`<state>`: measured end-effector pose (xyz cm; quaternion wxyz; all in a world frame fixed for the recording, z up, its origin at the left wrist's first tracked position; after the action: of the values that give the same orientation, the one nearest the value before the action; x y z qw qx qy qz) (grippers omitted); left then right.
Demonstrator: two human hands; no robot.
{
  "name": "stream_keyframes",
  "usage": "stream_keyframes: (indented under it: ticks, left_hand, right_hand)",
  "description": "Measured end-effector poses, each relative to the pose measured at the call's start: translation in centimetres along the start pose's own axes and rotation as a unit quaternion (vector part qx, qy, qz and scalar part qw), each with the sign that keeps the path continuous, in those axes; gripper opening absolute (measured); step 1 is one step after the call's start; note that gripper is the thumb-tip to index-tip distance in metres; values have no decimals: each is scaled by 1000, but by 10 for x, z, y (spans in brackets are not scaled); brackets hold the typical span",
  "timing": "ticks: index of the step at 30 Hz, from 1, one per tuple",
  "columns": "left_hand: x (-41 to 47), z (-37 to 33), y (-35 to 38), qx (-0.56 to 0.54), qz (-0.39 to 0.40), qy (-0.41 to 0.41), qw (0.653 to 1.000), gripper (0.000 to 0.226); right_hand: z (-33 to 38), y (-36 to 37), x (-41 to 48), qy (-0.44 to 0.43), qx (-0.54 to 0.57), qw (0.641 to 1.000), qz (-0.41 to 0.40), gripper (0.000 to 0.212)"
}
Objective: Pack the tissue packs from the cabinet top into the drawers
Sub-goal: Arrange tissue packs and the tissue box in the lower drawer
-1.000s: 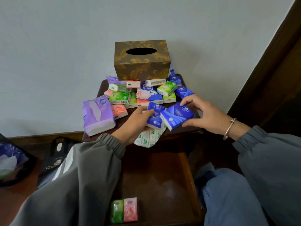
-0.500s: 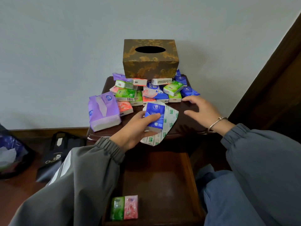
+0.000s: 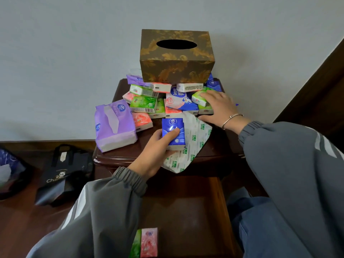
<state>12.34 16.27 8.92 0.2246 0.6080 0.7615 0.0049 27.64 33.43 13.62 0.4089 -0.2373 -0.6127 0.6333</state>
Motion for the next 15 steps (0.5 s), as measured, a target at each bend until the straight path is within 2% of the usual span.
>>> stream_keyframes:
  ticks: [3, 7, 12, 15]
  left_hand:
    - [0, 0, -1, -3, 6, 0, 1000, 47]
    - [0, -1, -1, -9, 14, -5, 1000, 46]
    - [1, -1, -2, -17, 16, -7, 1000, 47]
    - [1, -1, -2, -17, 17, -5, 1000, 47]
  right_hand:
    - [-1, 2, 2, -16, -45, 999, -18, 77]
    - [-6, -1, -3, -42, -63, 997, 3, 75]
    - [-12, -12, -13, -68, 10, 997, 32, 68]
    - [-15, -21, -8, -62, 54, 996, 32, 75]
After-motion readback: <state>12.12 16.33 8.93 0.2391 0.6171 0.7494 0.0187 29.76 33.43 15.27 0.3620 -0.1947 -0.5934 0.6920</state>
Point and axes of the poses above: each hand's wrist, its own x-axis towards the middle knuckle, its own y-axis out of the palm, z = x × y, the point moved 5 cm from there along x, towards the middle knuckle, and after that the axes turned 1 degree about -z, right-handed, at the moved point
